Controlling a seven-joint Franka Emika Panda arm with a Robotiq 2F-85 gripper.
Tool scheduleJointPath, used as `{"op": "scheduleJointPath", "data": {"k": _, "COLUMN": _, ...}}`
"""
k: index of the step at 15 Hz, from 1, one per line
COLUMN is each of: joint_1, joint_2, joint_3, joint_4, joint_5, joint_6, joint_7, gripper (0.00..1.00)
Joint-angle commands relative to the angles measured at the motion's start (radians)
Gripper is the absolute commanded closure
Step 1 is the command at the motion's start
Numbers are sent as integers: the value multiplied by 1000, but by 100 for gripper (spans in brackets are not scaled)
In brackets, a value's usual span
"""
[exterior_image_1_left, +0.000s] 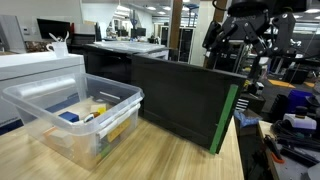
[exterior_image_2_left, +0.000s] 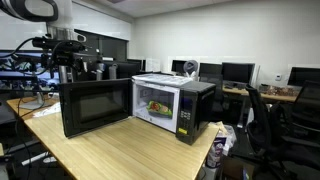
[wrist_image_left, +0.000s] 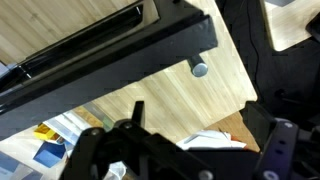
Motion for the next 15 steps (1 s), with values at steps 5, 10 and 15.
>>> {"op": "scheduleJointPath", "data": {"k": 5, "joint_1": 8, "joint_2": 157, "joint_3": 0, "joint_4": 61, "joint_5": 28, "joint_6": -94, "joint_7": -78, "gripper": 0}}
{"op": "scheduleJointPath", "data": {"k": 10, "joint_1": -61, "joint_2": 272, "joint_3": 23, "joint_4": 128, "joint_5": -4, "joint_6": -78, "joint_7": -51, "gripper": 0}}
{"op": "scheduleJointPath", "data": {"k": 15, "joint_1": -129, "joint_2": 288, "joint_3": 46, "joint_4": 123, "joint_5": -60, "joint_6": 20, "joint_7": -23, "gripper": 0}}
